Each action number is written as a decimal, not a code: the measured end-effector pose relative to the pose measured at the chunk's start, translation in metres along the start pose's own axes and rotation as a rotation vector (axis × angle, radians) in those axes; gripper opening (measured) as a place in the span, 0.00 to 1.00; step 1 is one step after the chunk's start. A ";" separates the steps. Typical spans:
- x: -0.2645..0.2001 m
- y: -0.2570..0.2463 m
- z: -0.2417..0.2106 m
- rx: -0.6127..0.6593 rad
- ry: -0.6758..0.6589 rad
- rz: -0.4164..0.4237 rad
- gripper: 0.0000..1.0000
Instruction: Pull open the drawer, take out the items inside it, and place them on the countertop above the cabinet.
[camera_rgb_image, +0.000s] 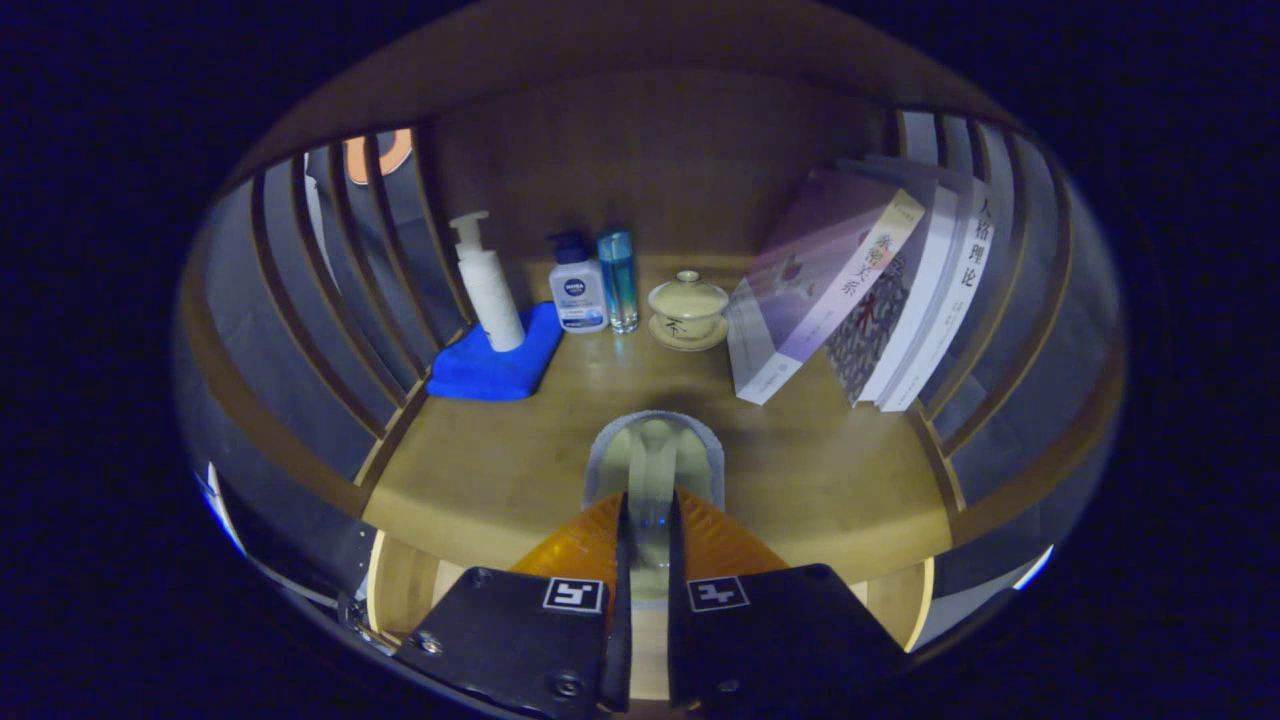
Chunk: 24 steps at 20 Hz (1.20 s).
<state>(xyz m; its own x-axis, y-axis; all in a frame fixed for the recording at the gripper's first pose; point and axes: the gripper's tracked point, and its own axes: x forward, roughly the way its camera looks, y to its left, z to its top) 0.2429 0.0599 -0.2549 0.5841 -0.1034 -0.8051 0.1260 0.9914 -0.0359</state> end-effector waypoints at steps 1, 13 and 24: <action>0.006 0.000 0.001 0.006 0.009 -0.002 0.17; 0.059 -0.002 0.010 0.012 0.078 -0.023 0.17; 0.028 -0.008 0.011 -0.006 0.023 -0.041 0.59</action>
<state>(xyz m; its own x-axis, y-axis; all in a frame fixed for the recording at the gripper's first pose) 0.2676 0.0477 -0.2708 0.5603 -0.1419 -0.8160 0.1448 0.9868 -0.0722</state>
